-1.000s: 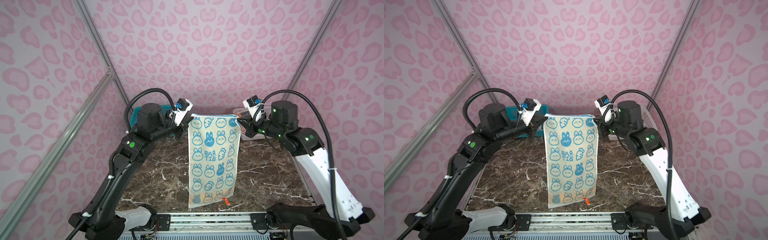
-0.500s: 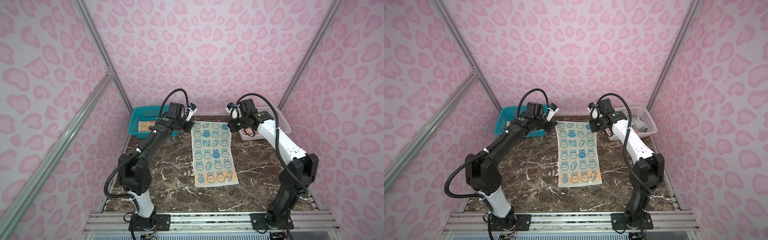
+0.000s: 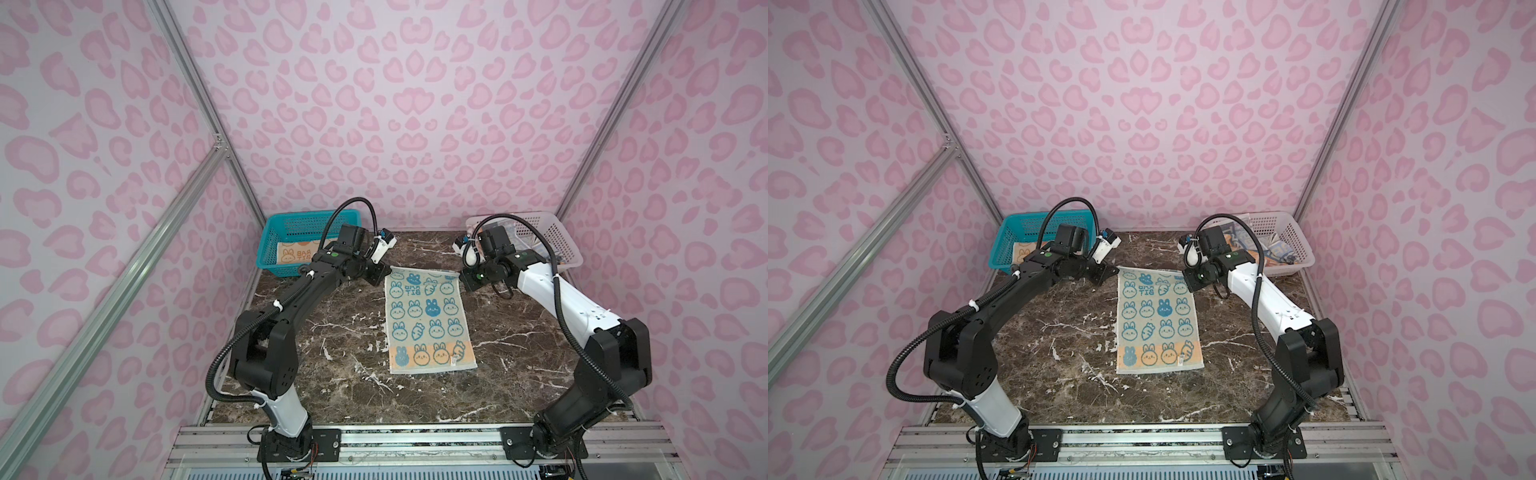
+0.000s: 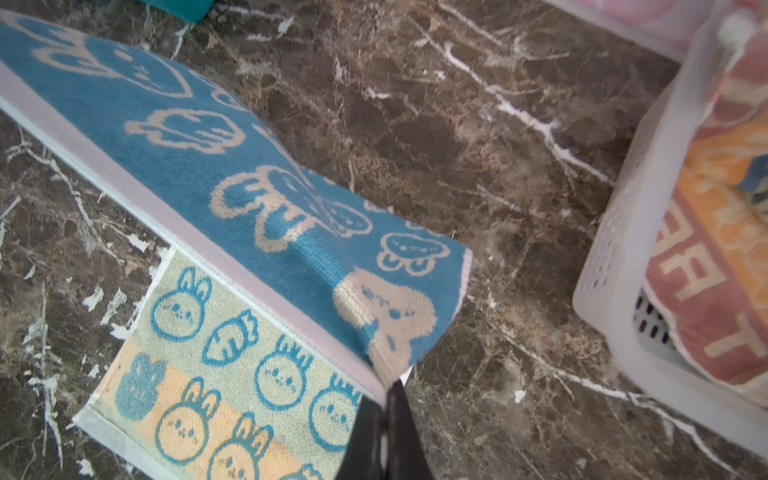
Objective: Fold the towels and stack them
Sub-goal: 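Lift the far edge with both grippers and fold it toward the robot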
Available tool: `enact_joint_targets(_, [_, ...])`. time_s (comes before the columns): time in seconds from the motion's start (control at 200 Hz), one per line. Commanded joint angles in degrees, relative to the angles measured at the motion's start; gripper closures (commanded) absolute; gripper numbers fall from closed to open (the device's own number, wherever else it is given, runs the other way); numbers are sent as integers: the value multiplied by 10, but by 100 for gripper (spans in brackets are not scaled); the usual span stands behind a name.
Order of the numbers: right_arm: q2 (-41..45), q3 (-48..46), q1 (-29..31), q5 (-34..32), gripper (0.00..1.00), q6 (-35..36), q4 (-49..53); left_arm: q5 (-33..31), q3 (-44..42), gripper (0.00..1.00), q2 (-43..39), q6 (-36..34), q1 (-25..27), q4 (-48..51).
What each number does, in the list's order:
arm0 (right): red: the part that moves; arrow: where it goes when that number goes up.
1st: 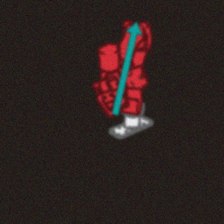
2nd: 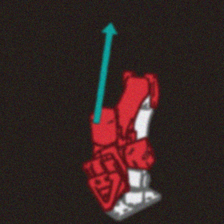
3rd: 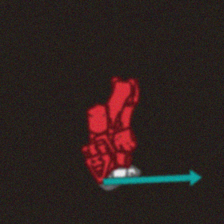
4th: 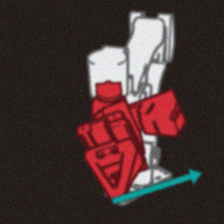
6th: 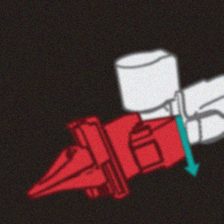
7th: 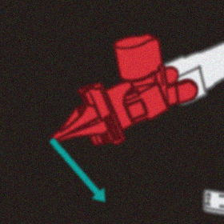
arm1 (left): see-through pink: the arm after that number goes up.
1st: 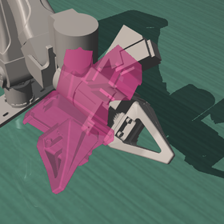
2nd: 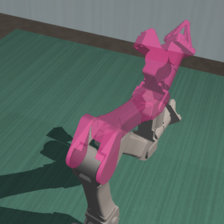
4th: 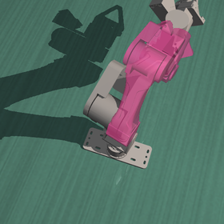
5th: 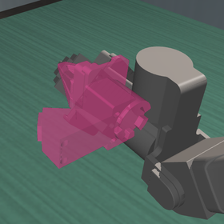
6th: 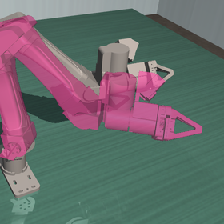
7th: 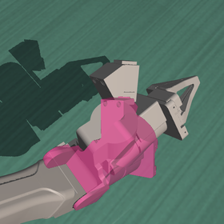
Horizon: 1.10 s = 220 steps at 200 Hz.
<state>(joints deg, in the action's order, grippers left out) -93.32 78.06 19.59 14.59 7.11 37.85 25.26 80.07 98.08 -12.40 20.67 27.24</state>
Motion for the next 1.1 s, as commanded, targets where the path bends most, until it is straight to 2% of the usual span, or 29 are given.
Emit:
enact_joint_targets(0.0, [14,-34,3,-31,100,2,2,-3,-36,96,-24,18,7,5])
enact_joint_targets(0.135, [36,-76,18,-49,100,18,4,-4,-85,96,-46,27,30,12])
enact_joint_targets(0.4, [70,-115,61,-88,100,51,30,-7,-127,97,-81,43,56,49])
enact_joint_targets(0.735, [90,-159,91,-77,100,45,50,-11,-142,97,-96,42,81,99])
enact_joint_targets(1.095, [136,-171,112,-88,100,61,73,-5,-152,97,-123,57,97,103])
